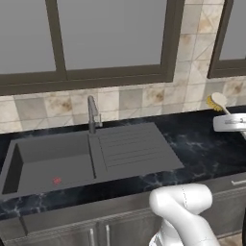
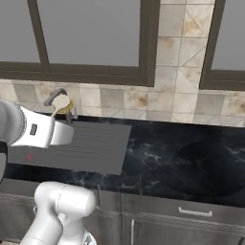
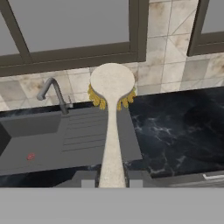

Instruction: Locate and retrieve the dish brush and sponge from the cabinet. Place them next to the sink.

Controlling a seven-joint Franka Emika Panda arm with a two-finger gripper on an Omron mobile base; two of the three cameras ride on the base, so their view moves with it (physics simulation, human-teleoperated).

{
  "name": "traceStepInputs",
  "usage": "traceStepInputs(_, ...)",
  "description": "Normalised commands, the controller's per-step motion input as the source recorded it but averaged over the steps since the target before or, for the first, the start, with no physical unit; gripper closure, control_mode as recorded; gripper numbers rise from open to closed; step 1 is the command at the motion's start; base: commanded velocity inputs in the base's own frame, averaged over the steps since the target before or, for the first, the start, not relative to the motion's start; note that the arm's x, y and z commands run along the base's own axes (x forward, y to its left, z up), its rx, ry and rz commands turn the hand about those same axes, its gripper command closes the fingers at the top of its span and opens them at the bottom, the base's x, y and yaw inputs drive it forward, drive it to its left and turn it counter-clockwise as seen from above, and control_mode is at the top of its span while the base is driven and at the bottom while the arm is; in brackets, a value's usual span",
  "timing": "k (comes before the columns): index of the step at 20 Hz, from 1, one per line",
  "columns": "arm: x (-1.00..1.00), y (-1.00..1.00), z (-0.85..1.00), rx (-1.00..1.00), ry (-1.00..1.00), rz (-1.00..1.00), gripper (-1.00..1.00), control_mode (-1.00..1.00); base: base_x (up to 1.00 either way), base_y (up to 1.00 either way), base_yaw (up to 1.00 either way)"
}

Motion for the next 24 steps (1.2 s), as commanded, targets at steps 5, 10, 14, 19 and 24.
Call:
traceStepInputs(5, 0.00, 0.00, 0.00, 0.00, 0.00, 0.00, 1.00, 1.00, 0.20, -0.18, 0.06)
traceStepInputs(10, 0.00, 0.00, 0.00, 0.00, 0.00, 0.00, 1.00, 1.00, 0.21, -0.32, 0.09)
traceStepInputs(14, 0.00, 0.00, 0.00, 0.00, 0.00, 0.00, 1.00, 1.00, 0.17, -0.51, 0.05)
traceStepInputs(19, 0.00, 0.00, 0.00, 0.00, 0.00, 0.00, 1.00, 1.00, 0.26, -0.50, 0.00)
traceStepInputs(24, 0.00, 0.00, 0.00, 0.00, 0.00, 0.00, 1.00, 1.00, 0.22, -0.04, -0.01)
